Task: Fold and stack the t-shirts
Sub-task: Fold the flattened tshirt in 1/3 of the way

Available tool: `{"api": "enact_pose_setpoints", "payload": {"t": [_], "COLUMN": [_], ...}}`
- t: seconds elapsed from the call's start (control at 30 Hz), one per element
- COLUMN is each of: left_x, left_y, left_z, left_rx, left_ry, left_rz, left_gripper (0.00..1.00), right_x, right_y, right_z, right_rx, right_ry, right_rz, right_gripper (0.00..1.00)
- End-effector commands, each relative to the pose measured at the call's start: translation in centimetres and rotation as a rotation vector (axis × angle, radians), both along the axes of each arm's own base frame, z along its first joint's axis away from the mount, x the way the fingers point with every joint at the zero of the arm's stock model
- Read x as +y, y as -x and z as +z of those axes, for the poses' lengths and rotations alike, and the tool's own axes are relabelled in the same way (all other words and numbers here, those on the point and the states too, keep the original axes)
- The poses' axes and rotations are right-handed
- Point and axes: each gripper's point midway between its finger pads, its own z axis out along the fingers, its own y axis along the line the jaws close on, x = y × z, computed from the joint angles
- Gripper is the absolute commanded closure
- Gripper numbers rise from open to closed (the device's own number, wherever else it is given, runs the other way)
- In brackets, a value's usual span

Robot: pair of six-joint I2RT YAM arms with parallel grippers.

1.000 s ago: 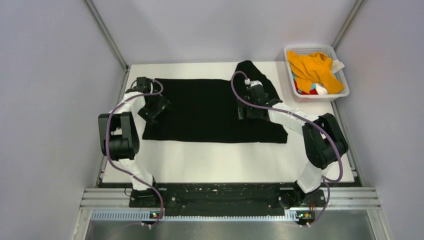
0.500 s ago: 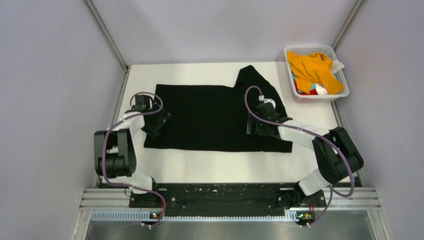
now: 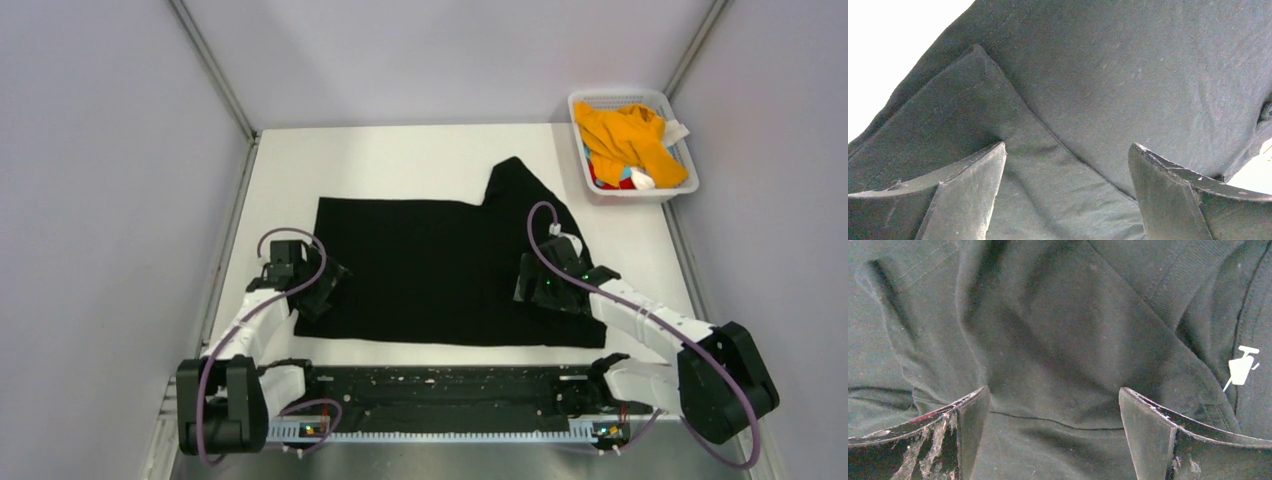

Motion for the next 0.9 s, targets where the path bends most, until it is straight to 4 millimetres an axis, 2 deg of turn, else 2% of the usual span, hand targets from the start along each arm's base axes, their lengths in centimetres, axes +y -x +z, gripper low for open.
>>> {"api": "enact_pose_setpoints", "payload": {"t": [0.0,0.17,0.27,0.33,0.47,0.6,0.73,0.87], "left_x": [-0.1,-0.2,0.3,0.7,1.6,3.3,4.5,5.2], "left_y": [7.8,8.2,8.0,7.2,4.3,1.0,-2.6,-6.7], "left_z": [-3.6,-3.3,-2.6,-1.5,1.7,4.5,6.5,7.3], "left_rx": [0.271,0.255,0.251,0.223,0.142,0.106,0.103,0.098], "left_ry": [-0.009,-0.003,-0.031,-0.055,-0.113,-0.212,-0.277,-0.291], "left_rz": [0.014,0.019,0.02,0.015,-0.001,-0.004,-0.01,-0.025], "left_gripper": [0.02,0.01,0.01,0.01,0.01,0.01,0.01,0.01], "right_x": [-1.1,-0.8,-0.2,0.1,0.4,1.1,4.4,6.9], "right_y": [1.5,-0.1,-1.4,-2.5,-5.3,-8.0,-10.7,-13.9], "right_z": [-0.1,1.5,3.4,5.2,9.6,12.4,13.7,12.8], "right_rx": [0.041,-0.028,-0.08,-0.135,-0.269,-0.368,-0.409,-0.392], "right_ry": [0.027,0.029,0.014,0.006,0.014,0.028,-0.06,-0.09], "right_rz": [-0.043,-0.026,-0.002,0.01,0.012,0.037,0.113,0.147], "right_gripper": [0.02,0.02,0.01,0.01,0.01,0.01,0.01,0.01]}}
